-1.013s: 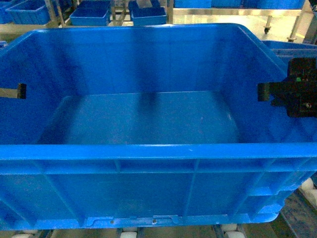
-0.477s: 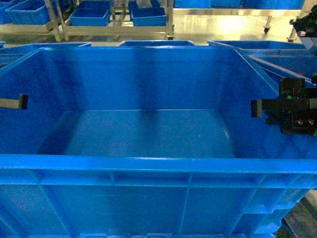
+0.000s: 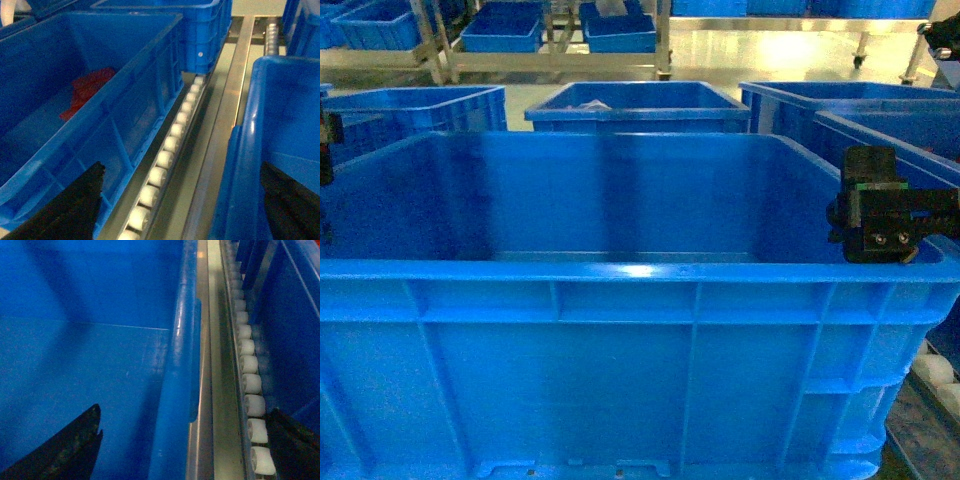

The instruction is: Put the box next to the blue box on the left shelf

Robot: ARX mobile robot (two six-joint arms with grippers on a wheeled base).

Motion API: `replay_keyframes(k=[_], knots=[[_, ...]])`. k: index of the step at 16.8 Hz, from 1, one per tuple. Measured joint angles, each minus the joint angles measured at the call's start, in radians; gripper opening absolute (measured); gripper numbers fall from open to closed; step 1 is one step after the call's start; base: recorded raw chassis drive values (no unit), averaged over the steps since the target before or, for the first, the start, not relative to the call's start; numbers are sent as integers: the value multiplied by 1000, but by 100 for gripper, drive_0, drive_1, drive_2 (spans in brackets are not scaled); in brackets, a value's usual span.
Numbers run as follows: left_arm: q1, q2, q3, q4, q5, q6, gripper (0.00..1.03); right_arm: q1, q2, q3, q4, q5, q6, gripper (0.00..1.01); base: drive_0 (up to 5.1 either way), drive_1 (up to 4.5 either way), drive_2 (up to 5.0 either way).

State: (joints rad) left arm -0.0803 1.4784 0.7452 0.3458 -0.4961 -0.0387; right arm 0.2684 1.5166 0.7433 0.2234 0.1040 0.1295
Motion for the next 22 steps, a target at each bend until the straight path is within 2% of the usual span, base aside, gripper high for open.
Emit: replay_keyframes(k=[1,2,6,7,8,9,10,11,12,14,15,16,18,19,20,21,22], knots=[[-2,-6,0,4,0,-4,100,0,-6,-2,8,7,0,100,0,0,0],[-5,-8,0,5,2,-6,98,0,-11,-2,9,10,-4,97,0,0,0],[-3,-9,0,4,0,-7,98,0,-14,-2,18,16,-6,98,0,0,0],[-1,-8,-7,40,19,-2,97,0,-5,-31,142,45,-24,95,0,0,0],[32,-4,-88,282,196,11,87,-2,9,-127,411,112,-63,84,0,0,0],[69,-28,-189,439,351,19,76,-19,-5,-246,594,118,-87,73,0,0,0],[91,-66,-277,552,445,19,63,-55,-44,-347,735,114,-103,60,0,0,0],[86,-125,-336,600,483,21,51,-82,-113,-391,813,99,-107,47,0,0,0],[76,-175,-377,607,498,21,40,-97,-188,-426,819,72,-113,35,0,0,0],[83,-254,-483,593,493,21,12,-131,-266,-525,779,34,-121,9,0,0,0],[83,-305,-523,583,494,21,1,-148,-323,-564,756,21,-124,2,0,0,0],[80,-357,-550,571,496,23,1,-159,-342,-601,842,6,-124,2,0,0,0],[81,-448,-604,530,494,23,1,-180,-417,-665,749,-19,-124,2,0,0,0],[81,-500,-632,498,494,23,1,-211,-494,-680,711,-56,-124,2,0,0,0],[81,-545,-652,488,495,24,1,-264,-558,-684,674,-94,-124,2,0,0,0],[81,-550,-684,536,496,24,1,-274,-615,-698,624,-94,-124,2,0,0,0],[81,-579,-709,480,495,24,1,-272,-668,-714,575,-103,-124,2,0,0,0]])
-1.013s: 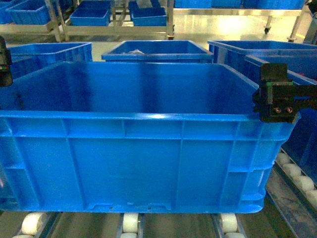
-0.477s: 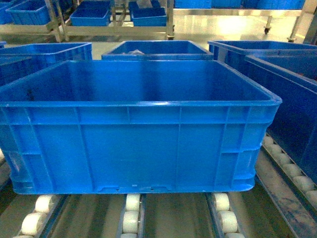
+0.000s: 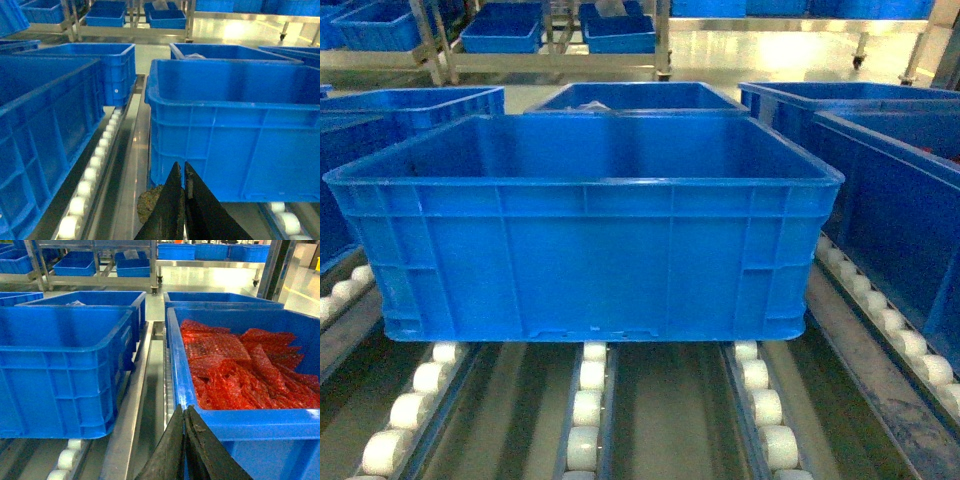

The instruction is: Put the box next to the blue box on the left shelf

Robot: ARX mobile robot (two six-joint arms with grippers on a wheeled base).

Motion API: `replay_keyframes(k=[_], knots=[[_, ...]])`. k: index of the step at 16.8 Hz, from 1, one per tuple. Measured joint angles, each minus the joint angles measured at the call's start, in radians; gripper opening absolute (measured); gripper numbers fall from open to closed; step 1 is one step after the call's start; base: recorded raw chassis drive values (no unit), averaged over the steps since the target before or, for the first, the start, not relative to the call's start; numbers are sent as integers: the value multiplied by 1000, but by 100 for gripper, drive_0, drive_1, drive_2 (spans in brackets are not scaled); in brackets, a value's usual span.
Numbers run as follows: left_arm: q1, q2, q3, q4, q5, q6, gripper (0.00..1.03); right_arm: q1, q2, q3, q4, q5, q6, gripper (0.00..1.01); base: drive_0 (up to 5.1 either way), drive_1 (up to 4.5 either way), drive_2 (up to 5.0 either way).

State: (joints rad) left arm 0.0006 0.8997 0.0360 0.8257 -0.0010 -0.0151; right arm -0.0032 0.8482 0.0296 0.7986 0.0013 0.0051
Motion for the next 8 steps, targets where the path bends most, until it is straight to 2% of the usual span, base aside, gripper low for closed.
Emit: replay_keyframes(k=[8], knots=[[0,-423,-20,-355,0,0,1,3,-402,-16,-357,0,0,2,0,0,0]])
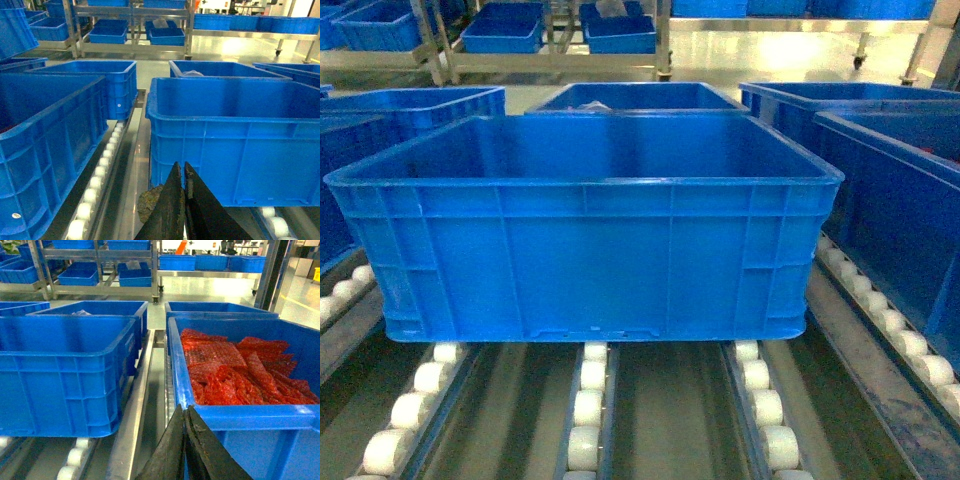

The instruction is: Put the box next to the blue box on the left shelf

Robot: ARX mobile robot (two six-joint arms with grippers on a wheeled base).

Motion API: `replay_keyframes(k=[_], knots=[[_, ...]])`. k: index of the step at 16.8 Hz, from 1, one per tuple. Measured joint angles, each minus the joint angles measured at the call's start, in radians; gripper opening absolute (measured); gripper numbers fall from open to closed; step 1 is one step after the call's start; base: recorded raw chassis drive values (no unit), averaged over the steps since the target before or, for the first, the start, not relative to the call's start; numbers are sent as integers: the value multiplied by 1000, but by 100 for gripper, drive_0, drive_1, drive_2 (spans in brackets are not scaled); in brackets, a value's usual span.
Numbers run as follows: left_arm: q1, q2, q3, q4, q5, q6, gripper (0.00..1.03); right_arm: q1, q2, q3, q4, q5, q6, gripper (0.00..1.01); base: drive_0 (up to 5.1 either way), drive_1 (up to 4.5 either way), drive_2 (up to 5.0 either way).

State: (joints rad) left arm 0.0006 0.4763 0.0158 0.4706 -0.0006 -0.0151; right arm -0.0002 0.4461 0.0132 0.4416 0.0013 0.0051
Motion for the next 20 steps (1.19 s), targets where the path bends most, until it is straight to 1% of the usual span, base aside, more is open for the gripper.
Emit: replay_keyframes(k=[1,3,7,8,9,11,15,17,19,20], knots=[[0,-38,0,-36,0,0,1,0,-35,0,-32,0,0,2,0,0,0],[0,-69,0,-66,0,0,1,0,-66,0,-61,0,0,2,0,0,0],[0,-192,0,-183,0,0,1,0,-182,0,-176,0,0,2,0,0,0],[0,-465,0,-476,0,3,15,0,-441,0,-446,-2,-2,19,0,0,0],[0,-465,0,-476,0,3,17,0,-441,0,-446,-2,-2,20,0,0,0],[0,-465,0,-476,0,3,24,0,-441,0,-446,-2,-2,28,0,0,0],[0,-465,0,-476,0,4,35,0,-441,0,-446,-2,-2,39,0,0,0],[0,-465,0,-476,0,4,43,0,-441,0,-446,-2,-2,49,0,0,0],[0,-465,0,-476,0,4,54,0,-441,0,-446,-2,-2,58,0,0,0],[0,-465,0,-476,0,4,57,0,-441,0,-446,-2,-2,61,0,0,0]])
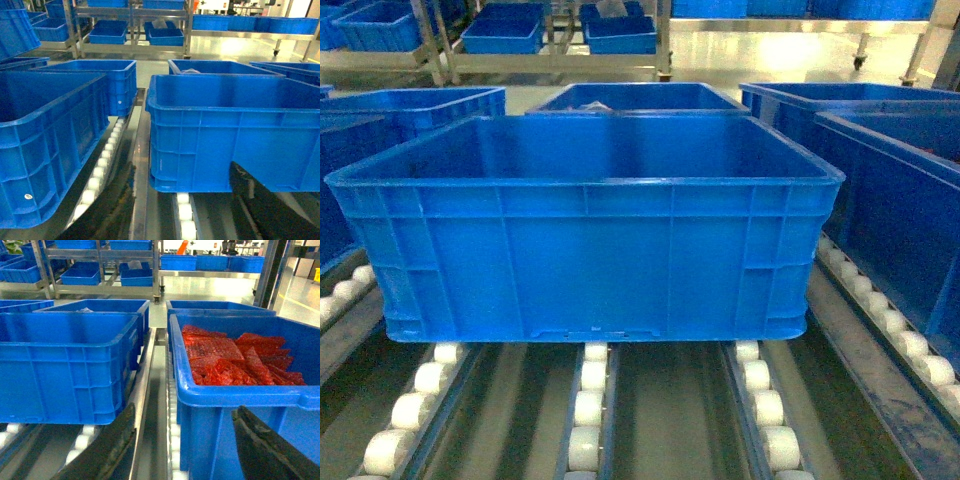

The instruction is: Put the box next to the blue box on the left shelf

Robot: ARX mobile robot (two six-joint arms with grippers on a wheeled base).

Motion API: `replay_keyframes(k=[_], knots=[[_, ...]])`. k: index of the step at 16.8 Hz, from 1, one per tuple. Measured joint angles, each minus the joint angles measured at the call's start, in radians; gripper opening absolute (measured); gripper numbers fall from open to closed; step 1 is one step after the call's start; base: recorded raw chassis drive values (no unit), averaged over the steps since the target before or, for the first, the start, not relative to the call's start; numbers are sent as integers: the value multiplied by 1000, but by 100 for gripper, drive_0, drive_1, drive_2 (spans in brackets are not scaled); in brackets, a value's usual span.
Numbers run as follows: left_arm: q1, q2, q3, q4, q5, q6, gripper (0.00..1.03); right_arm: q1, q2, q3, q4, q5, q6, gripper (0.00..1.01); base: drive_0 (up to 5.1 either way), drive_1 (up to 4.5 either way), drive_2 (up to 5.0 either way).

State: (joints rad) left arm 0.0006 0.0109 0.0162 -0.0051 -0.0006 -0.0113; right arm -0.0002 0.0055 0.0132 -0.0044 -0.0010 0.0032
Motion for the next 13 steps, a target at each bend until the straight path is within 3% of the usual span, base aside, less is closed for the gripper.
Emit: replay_keyframes(k=[1,2,3,13], knots=[[0,0,0,0,0,0,63,0,0,0,0,0,0,66,0,0,0],[0,0,0,0,0,0,83,0,0,0,0,0,0,89,0,0,0],[0,0,0,0,0,1,98,0,0,0,0,0,0,98,0,0,0],[0,0,0,0,0,1,98,0,0,0,0,0,0,98,0,0,0]])
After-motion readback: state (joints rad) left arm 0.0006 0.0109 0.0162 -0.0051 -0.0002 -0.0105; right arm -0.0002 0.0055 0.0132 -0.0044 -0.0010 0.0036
